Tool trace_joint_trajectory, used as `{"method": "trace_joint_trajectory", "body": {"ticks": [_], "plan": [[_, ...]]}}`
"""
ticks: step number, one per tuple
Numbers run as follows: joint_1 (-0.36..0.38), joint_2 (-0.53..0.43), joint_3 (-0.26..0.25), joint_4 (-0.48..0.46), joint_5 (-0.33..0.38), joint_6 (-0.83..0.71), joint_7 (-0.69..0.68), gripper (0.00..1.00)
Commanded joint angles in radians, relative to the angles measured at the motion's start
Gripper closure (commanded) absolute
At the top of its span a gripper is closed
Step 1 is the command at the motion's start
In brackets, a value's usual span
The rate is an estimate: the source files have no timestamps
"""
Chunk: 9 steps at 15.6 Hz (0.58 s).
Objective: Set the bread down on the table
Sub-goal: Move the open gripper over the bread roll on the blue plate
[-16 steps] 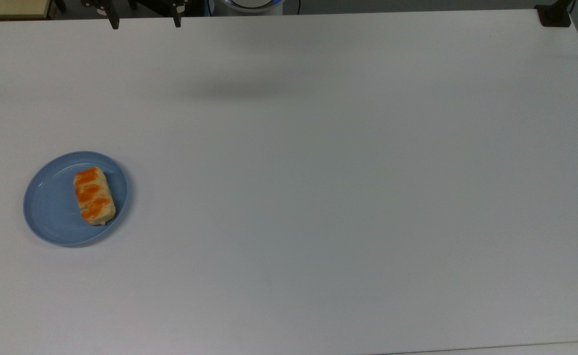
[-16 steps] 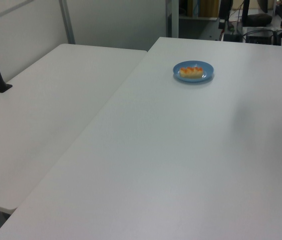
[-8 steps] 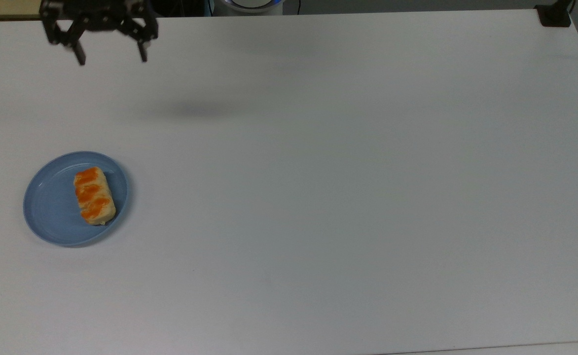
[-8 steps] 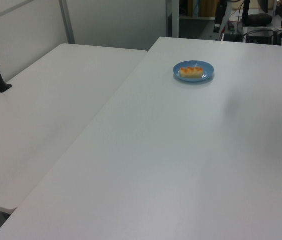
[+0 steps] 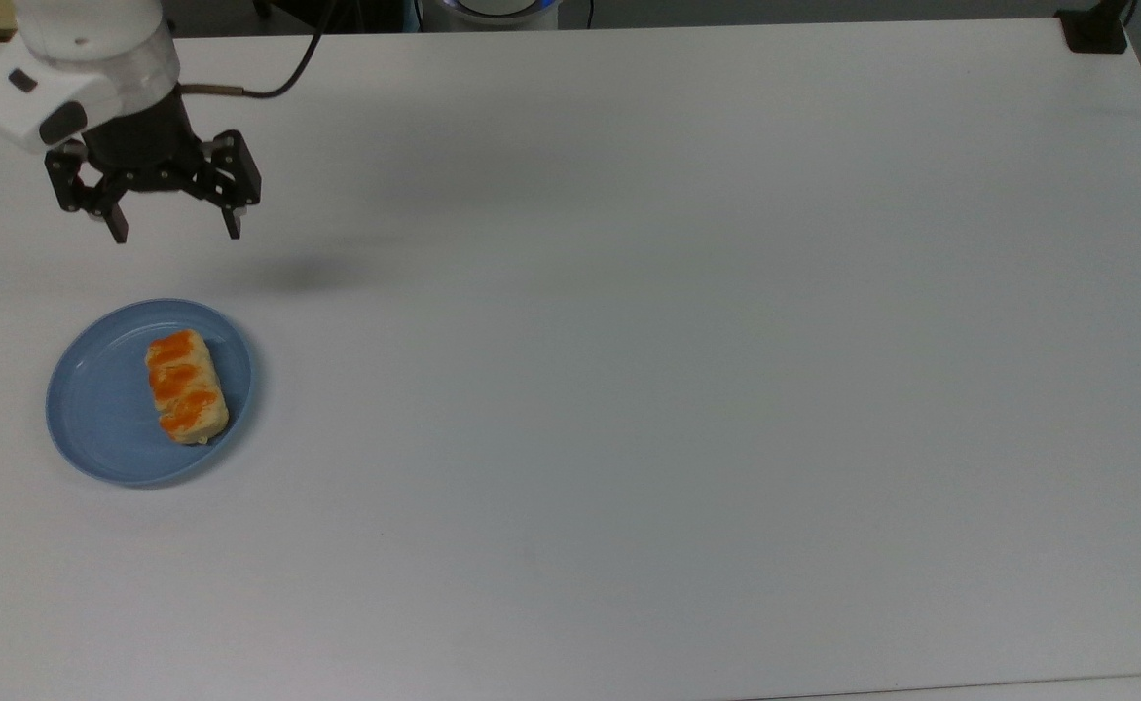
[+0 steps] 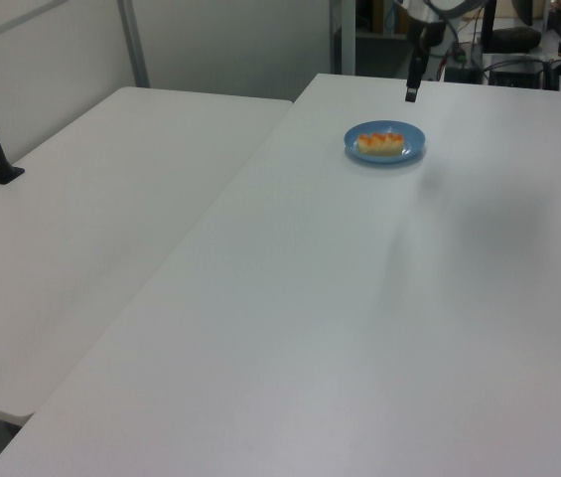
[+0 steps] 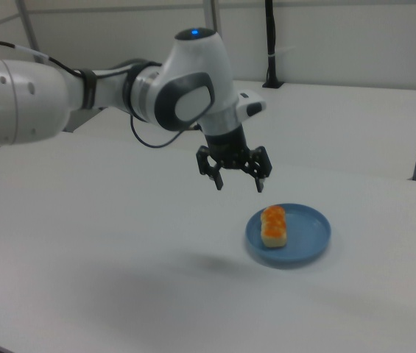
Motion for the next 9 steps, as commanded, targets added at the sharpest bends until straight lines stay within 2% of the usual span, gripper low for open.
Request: {"method": "trace_joint_trajectory", "body": {"ticks": [1, 3, 9], "plan": [[-0.025, 0.063, -0.004, -0.005, -0.003, 0.103, -0.026, 0.0], [-0.03, 0.111, -0.004, -0.008, -0.005, 0.195, -0.016, 0.0], [-0.048, 0.198, 0.0, -0.01, 0.004, 0.333, -0.006, 0.0]]}}
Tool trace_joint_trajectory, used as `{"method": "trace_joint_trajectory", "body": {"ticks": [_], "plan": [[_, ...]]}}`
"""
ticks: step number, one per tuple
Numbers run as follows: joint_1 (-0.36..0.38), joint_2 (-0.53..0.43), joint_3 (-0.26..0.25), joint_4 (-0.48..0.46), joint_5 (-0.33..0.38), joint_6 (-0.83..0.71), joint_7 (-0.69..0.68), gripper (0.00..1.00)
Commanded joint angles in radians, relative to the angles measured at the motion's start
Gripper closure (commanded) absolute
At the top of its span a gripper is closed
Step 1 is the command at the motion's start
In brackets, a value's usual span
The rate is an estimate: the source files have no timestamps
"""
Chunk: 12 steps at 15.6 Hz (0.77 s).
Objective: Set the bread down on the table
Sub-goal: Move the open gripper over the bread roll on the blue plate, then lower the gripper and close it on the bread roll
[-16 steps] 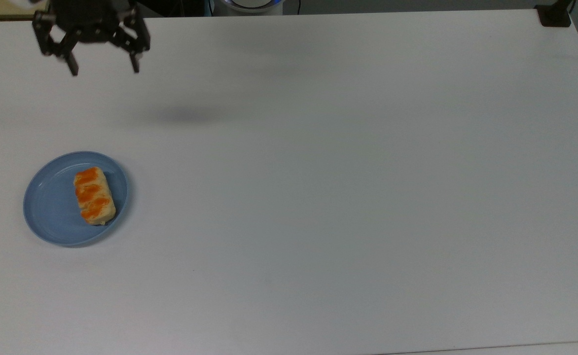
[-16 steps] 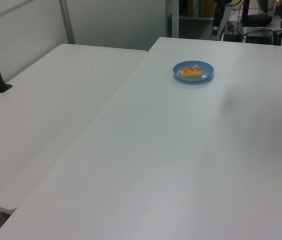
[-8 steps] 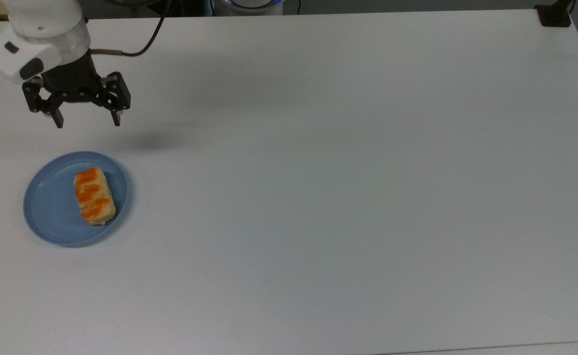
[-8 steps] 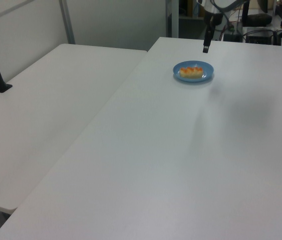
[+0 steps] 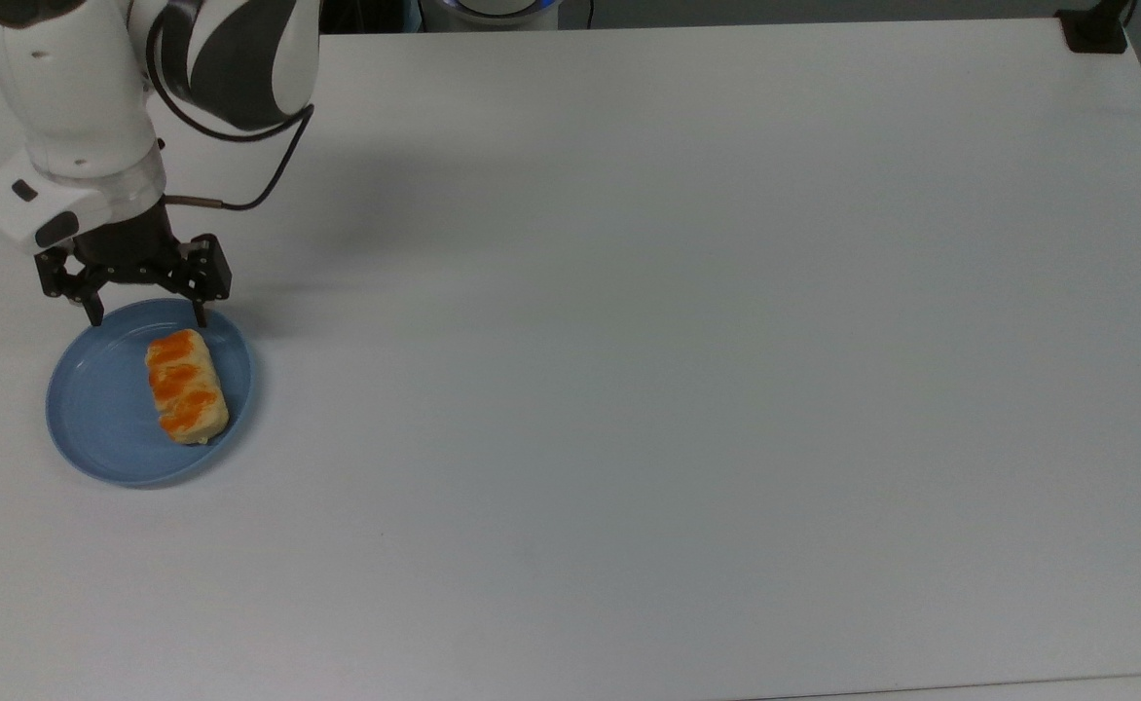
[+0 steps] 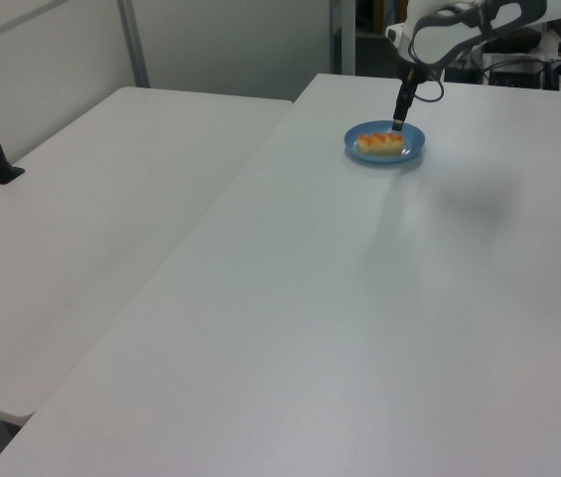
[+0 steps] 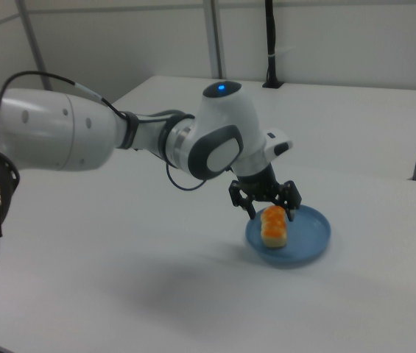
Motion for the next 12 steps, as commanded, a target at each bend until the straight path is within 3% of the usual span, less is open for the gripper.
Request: {"method": "trace_joint_trajectory", "body": {"ticks": [1, 4, 6, 7, 10, 12], "plan": [[-0.001, 0.036, 0.011, -0.009, 0.004, 0.086, 0.006, 0.0], [-0.007, 0.06, 0.014, -0.016, 0.001, 0.129, 0.008, 0.0], [-0.008, 0.07, 0.017, -0.035, -0.002, 0.154, 0.008, 0.07], [-0.006, 0.076, 0.019, -0.046, -0.002, 0.174, 0.008, 0.17], [-0.008, 0.077, 0.026, -0.046, -0.002, 0.185, 0.008, 0.62], [-0.009, 0.073, 0.026, -0.044, -0.002, 0.18, 0.0, 0.68]]}}
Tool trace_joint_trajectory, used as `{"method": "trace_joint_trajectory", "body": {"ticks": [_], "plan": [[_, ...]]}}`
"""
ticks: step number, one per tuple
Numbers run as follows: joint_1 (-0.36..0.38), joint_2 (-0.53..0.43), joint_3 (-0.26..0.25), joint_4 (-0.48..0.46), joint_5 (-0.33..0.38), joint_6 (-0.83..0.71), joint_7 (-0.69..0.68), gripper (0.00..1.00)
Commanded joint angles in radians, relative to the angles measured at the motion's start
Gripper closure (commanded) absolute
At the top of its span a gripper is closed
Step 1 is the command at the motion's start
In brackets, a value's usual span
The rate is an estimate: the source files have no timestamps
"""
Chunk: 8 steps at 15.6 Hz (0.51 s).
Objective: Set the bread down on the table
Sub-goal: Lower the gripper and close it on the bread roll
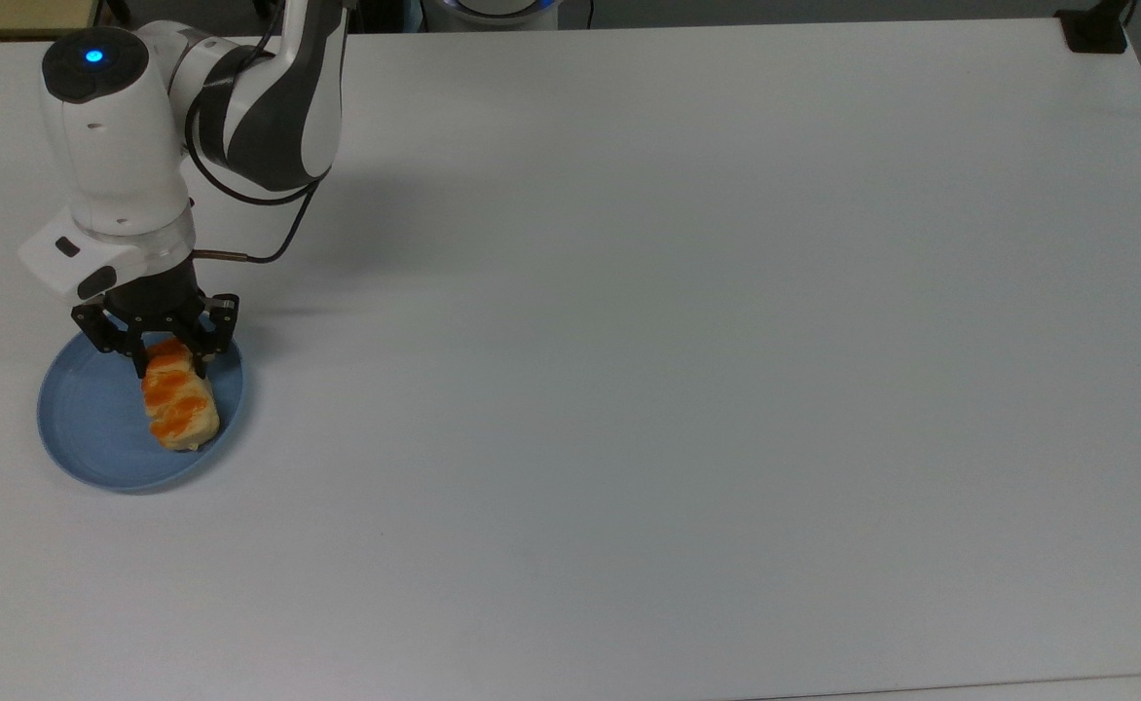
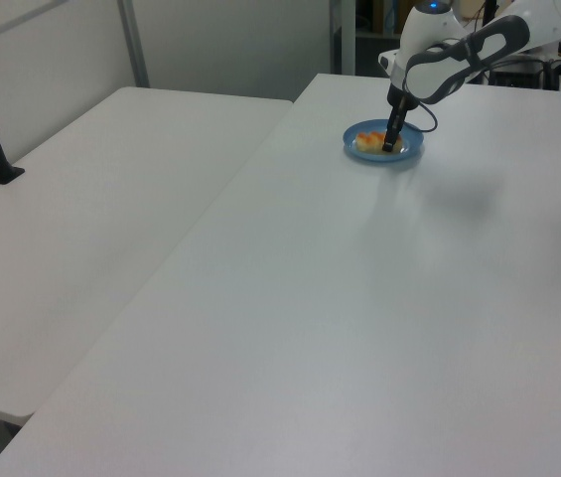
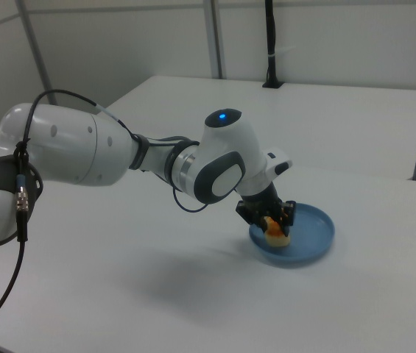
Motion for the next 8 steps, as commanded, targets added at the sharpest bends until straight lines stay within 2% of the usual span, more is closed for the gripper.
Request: {"method": "trace_joint_trajectory", "body": {"ticks": [1, 8], "plan": [[-0.007, -0.026, 0.008, -0.025, -0.006, 0.017, -0.004, 0.68], [-0.099, -0.18, 0.007, -0.025, -0.012, -0.215, -0.075, 0.68]]}}
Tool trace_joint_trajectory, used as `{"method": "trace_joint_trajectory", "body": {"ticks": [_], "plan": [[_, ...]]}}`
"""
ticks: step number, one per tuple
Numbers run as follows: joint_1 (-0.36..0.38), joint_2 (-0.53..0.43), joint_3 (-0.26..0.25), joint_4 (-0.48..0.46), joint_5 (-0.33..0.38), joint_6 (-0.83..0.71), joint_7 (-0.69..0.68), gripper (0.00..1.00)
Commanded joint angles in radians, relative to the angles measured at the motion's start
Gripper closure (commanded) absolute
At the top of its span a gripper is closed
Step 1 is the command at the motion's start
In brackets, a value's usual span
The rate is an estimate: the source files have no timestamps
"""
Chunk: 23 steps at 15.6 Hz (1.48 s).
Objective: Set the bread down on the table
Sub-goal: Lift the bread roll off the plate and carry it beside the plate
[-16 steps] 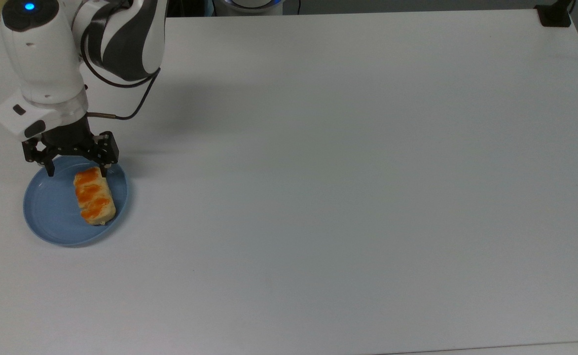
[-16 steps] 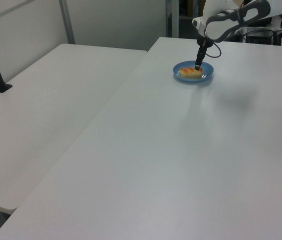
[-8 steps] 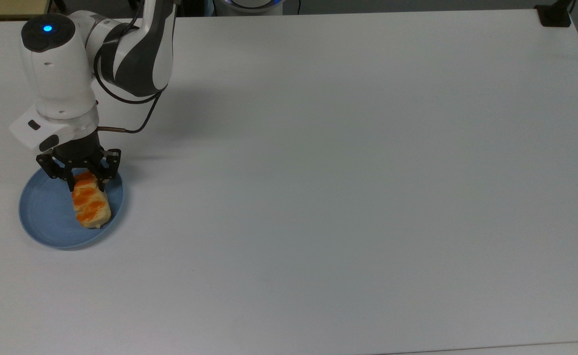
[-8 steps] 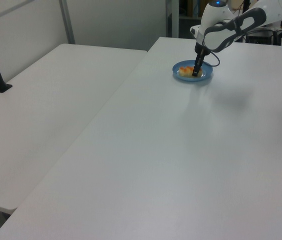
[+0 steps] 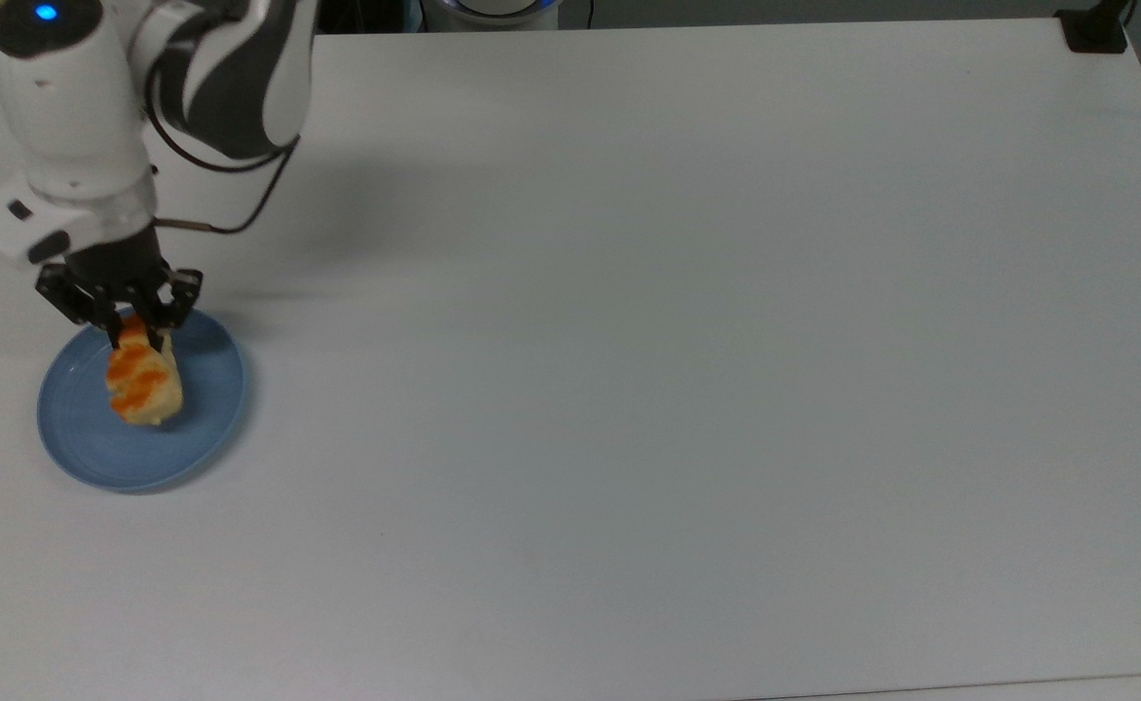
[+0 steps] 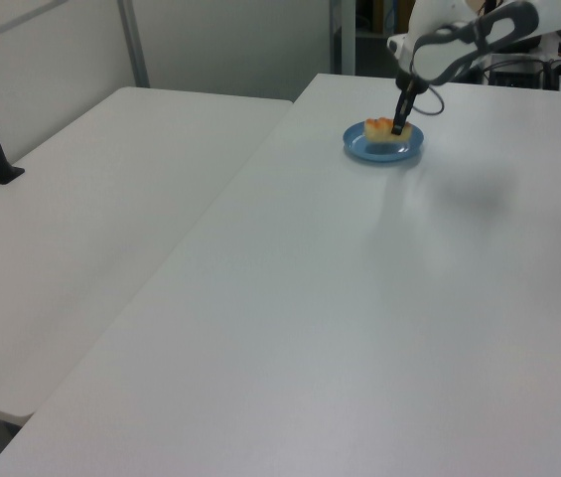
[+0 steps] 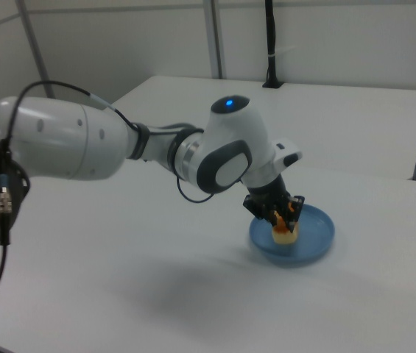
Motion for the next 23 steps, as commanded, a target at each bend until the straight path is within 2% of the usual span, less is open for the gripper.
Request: {"method": "trace_joint_trajectory", "body": {"ticks": [1, 5, 7, 10, 11, 14, 18, 19, 20, 21, 23], "plan": [[-0.081, -0.126, 0.005, -0.033, -0.013, -0.157, -0.106, 0.68], [-0.217, -0.152, 0.002, -0.042, -0.019, -0.262, -0.378, 0.68], [-0.285, -0.133, 0.002, -0.048, -0.019, -0.256, -0.432, 0.68], [-0.352, -0.112, 0.0, -0.065, -0.018, -0.224, -0.444, 0.68], [-0.384, -0.109, 0.0, -0.101, -0.001, -0.171, -0.428, 0.68], [-0.394, -0.107, 0.0, -0.183, 0.025, -0.049, -0.365, 0.68], [-0.391, -0.077, 0.002, -0.208, 0.051, 0.031, -0.308, 0.67], [-0.391, -0.074, 0.001, -0.203, 0.051, 0.031, -0.308, 0.6], [-0.391, -0.073, 0.0, -0.197, 0.053, 0.029, -0.306, 0.21], [-0.391, -0.075, 0.0, -0.195, 0.053, 0.029, -0.306, 0.0], [-0.392, -0.075, 0.0, -0.195, 0.053, 0.029, -0.306, 0.0]]}}
